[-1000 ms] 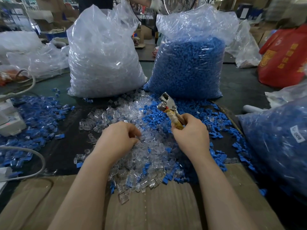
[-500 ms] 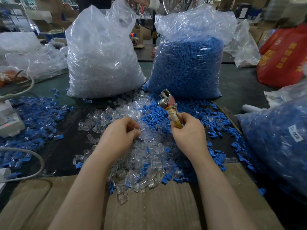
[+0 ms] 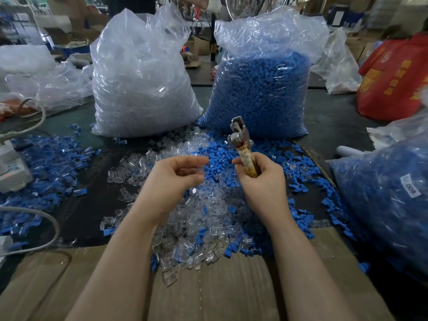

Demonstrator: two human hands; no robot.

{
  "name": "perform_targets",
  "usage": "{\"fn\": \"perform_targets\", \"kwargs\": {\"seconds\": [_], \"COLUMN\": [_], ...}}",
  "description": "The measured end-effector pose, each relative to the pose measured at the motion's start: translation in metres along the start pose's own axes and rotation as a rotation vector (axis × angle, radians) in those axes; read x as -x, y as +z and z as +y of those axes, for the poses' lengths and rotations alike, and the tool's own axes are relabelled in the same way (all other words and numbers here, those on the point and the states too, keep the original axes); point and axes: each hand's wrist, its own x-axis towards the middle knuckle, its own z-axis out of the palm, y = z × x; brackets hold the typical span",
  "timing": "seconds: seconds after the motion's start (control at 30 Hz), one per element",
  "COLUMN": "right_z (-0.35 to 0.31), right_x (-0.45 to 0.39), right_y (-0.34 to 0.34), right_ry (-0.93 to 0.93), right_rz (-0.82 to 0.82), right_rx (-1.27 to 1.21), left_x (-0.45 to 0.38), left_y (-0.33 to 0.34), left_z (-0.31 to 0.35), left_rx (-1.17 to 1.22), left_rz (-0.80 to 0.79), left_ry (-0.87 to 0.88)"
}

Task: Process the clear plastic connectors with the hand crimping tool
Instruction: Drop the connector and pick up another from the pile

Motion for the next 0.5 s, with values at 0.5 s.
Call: {"fn": "perform_targets", "kwargs": {"seconds": [0.5], "right_z": [-0.014], "right_x": [0.004], "right_y": [0.003], "right_ry": [-0.066], "right_rz": [-0.070], "right_rx": [-0.165], "left_x": [0.001], "left_y": [0.010], "left_z": [0.004], "left_rx": [0.010], "left_rz": [0.062], "left_ry": [0.072]}}
